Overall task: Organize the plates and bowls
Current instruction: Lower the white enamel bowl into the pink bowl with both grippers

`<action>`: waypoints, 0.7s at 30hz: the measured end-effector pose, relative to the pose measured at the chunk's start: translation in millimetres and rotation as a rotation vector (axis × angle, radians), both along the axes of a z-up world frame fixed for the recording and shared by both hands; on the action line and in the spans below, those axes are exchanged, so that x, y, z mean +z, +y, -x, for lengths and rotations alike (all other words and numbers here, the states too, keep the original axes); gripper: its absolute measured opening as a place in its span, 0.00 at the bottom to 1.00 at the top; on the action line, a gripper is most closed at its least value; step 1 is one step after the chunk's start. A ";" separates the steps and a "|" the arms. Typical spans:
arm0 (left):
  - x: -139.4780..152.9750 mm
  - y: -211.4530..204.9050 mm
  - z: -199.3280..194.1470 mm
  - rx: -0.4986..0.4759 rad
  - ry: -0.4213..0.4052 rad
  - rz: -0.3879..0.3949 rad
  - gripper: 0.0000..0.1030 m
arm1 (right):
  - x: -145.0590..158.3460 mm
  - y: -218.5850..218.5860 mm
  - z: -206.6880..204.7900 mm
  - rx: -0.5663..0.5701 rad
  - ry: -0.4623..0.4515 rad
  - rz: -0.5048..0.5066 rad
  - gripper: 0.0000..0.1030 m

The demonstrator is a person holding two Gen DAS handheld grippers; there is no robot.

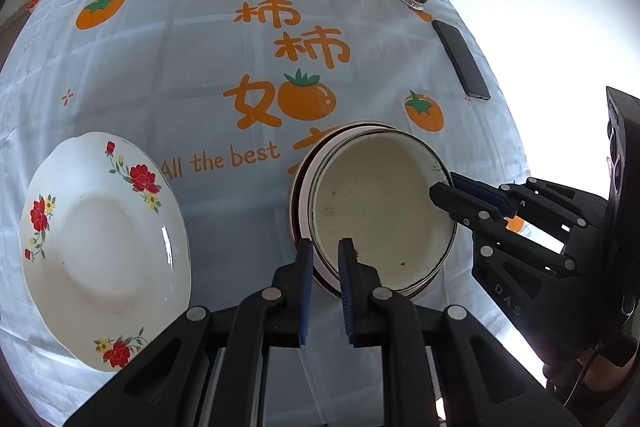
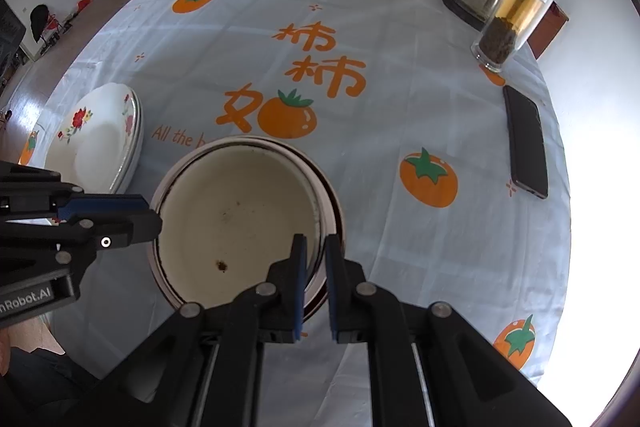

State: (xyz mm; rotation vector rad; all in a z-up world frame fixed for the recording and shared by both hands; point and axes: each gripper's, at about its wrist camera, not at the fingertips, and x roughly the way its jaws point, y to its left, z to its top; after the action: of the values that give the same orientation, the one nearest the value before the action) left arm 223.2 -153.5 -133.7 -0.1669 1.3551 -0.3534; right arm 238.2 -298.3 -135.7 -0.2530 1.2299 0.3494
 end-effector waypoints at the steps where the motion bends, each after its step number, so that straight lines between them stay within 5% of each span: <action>1: -0.1 0.1 -0.1 0.000 0.000 0.001 0.14 | -0.2 -0.1 0.0 0.001 0.000 0.001 0.09; 21: 1.7 -0.5 2.6 -0.018 -0.028 -0.018 0.14 | -1.7 0.3 6.4 0.020 -0.041 -0.004 0.09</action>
State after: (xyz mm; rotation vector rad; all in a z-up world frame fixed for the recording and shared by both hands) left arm 220.6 -154.0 -132.0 -0.1341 1.3327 -0.3572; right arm 231.8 -298.0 -137.4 -0.2677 1.1872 0.3628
